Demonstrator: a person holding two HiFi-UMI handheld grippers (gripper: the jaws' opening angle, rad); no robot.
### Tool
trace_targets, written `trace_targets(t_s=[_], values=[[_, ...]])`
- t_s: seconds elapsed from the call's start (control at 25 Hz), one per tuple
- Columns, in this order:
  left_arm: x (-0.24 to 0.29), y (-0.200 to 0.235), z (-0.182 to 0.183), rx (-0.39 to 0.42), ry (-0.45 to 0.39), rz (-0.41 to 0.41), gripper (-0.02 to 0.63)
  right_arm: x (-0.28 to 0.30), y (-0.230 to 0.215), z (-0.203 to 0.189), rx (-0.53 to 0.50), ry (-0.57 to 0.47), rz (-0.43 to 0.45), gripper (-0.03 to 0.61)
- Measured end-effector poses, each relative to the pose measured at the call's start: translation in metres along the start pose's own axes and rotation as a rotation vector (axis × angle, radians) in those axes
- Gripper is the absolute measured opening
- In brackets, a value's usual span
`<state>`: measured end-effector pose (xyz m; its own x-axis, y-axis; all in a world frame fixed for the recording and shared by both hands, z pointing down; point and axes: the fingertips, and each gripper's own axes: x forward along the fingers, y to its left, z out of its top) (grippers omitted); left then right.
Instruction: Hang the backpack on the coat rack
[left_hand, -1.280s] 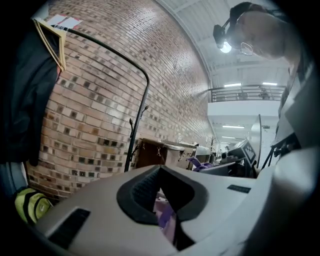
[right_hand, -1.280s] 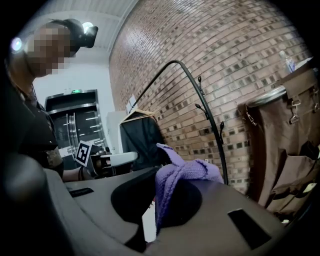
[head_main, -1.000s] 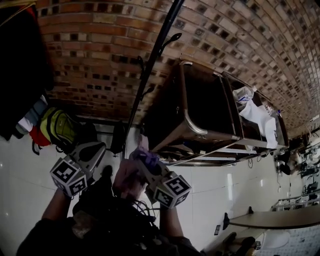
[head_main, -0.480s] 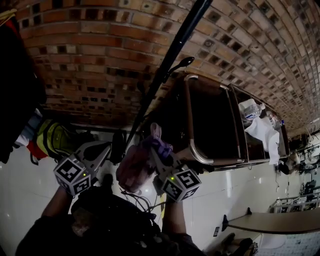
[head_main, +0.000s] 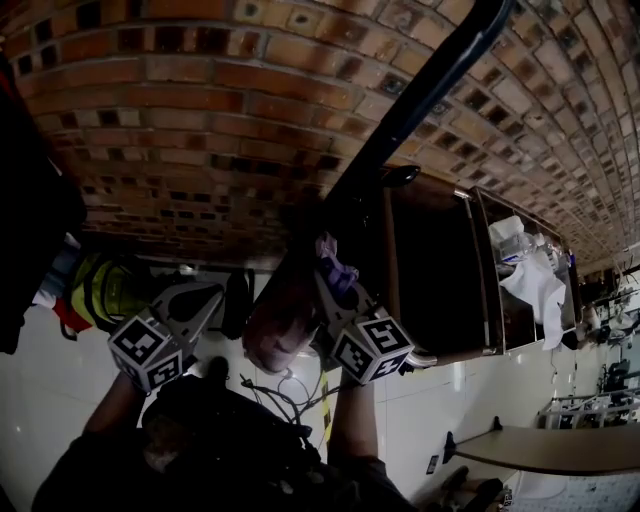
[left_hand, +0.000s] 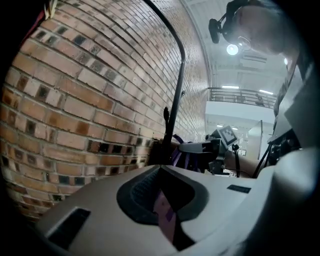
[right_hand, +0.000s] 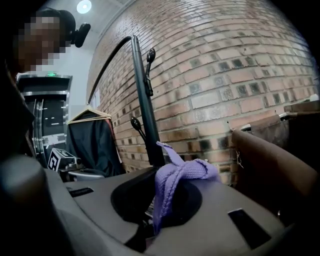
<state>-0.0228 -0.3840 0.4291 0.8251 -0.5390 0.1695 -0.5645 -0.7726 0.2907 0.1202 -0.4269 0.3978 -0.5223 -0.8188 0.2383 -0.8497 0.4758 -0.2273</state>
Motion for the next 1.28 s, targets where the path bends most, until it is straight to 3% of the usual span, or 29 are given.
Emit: trace_targets(t_s=[0.56,1.04,1.28], values=[[0.003,0.03,-0.008,-0.003,0.011,0.003,0.025,0.038,0.006,-0.039,-0.202,0.188,0.021,0.003],[-0.005,0.037,-0.006,-0.024,-0.006,0.022,0.025,0.009,0.031,0.011,-0.185,0.051,0.08,0.003],[-0.001,0.034,-0.013,-0.049,0.01,0.037,0.025,0.016,0.026,0.026,-0.237,0.031,0.149,0.003]])
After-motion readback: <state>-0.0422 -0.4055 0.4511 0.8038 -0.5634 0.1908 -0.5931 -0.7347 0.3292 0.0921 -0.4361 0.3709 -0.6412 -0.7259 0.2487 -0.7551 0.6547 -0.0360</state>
